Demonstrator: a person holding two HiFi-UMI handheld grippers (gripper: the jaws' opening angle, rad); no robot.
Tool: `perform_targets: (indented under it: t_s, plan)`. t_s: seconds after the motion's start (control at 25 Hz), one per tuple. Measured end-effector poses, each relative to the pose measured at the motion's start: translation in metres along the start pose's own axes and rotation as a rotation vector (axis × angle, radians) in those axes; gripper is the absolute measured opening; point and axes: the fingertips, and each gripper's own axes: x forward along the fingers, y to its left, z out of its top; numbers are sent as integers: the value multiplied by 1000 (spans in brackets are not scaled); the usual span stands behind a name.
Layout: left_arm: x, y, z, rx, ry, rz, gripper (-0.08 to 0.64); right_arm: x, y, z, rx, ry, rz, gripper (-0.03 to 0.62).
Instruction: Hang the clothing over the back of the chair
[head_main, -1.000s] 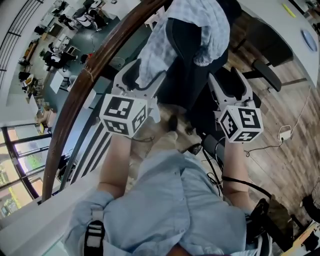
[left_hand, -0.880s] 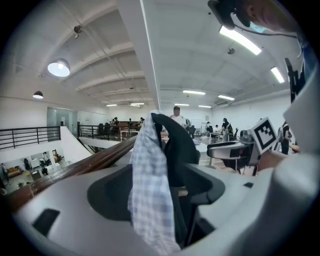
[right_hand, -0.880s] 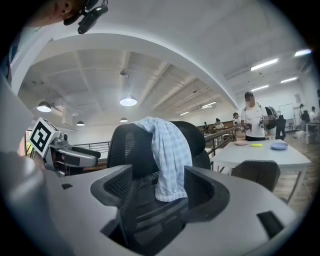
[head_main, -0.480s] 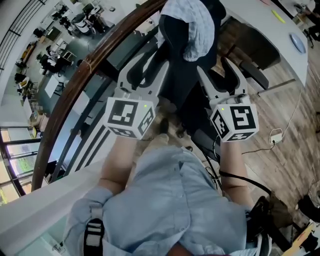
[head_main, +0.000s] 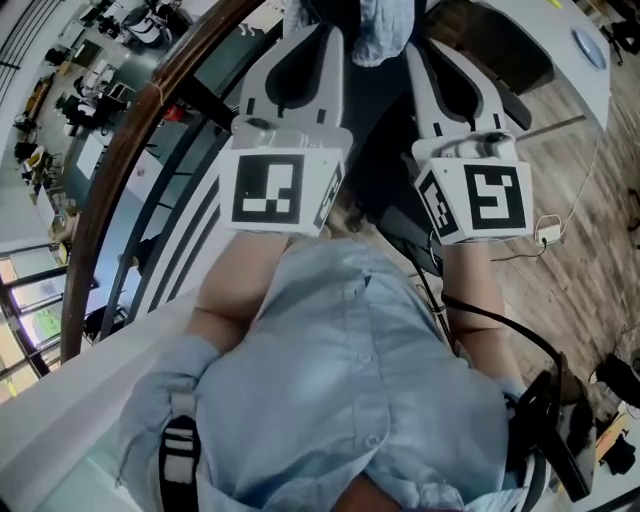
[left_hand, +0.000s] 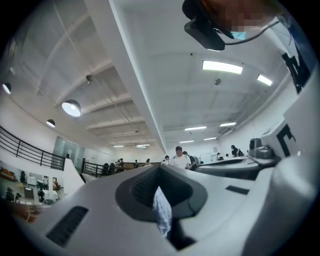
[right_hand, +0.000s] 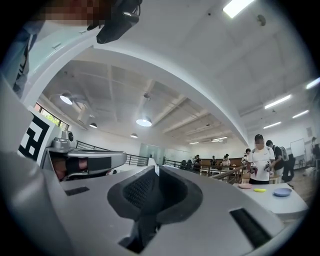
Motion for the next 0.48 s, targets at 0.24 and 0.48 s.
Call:
perform_targets:
  t_s: [0.24,0.48]
  plan:
    - [10,-15,-3,-8,2,-9,15,-1,-12,-8,-2,4,-29,23]
    - [16,-21,-6,6,11,-14,15,-2,-17,-12,7,6,-39,12]
